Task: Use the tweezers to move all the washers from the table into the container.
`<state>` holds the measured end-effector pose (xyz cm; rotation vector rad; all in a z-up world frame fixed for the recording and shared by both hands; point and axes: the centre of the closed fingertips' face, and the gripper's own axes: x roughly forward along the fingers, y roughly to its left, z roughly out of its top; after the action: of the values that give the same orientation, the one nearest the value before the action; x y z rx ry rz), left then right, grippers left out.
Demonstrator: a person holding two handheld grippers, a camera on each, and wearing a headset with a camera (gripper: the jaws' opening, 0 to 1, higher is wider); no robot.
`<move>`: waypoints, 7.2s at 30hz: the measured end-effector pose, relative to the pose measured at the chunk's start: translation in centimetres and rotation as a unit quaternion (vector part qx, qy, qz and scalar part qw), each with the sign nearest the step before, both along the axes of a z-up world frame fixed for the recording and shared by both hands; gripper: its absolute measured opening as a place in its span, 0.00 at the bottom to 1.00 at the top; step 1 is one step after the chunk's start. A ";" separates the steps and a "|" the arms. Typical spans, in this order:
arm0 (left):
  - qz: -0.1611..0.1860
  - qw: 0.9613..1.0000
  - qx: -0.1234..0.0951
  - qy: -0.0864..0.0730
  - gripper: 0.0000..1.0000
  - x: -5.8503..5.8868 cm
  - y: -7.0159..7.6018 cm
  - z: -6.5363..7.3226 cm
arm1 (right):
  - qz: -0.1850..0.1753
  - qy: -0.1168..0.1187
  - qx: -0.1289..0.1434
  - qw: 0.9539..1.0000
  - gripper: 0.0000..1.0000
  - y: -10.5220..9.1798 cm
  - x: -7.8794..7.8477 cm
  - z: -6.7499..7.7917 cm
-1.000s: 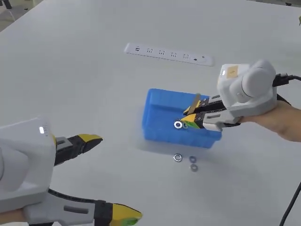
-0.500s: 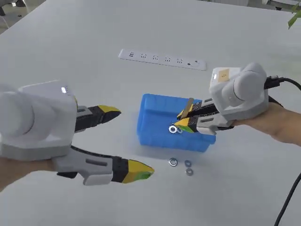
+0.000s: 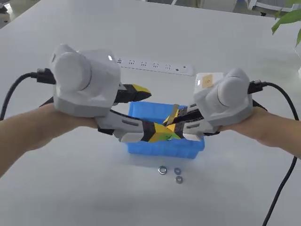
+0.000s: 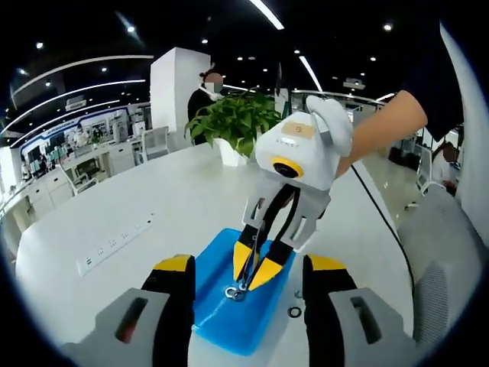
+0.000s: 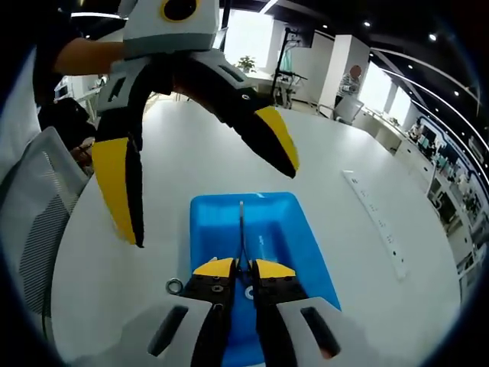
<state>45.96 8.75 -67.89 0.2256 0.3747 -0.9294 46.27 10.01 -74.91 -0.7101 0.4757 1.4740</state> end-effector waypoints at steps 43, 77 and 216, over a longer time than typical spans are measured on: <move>-0.145 0.983 0.102 -0.042 0.06 -0.8 -2.8 1.5 | 0.006 -0.035 0.006 0.999 0.12 0.3 -0.8 2.5; -0.116 0.989 0.082 -0.039 0.06 -5.5 -2.7 3.5 | -0.075 -0.014 0.072 0.994 0.58 -7.3 -5.9 4.2; -0.111 0.992 0.040 0.053 0.14 -7.6 -3.9 -3.1 | 0.005 0.070 0.070 0.995 0.10 -1.1 -8.1 -1.1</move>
<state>38.40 4.86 -71.00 0.2971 0.4927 -1.1495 38.14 8.88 -76.05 -0.5013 0.4720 1.5561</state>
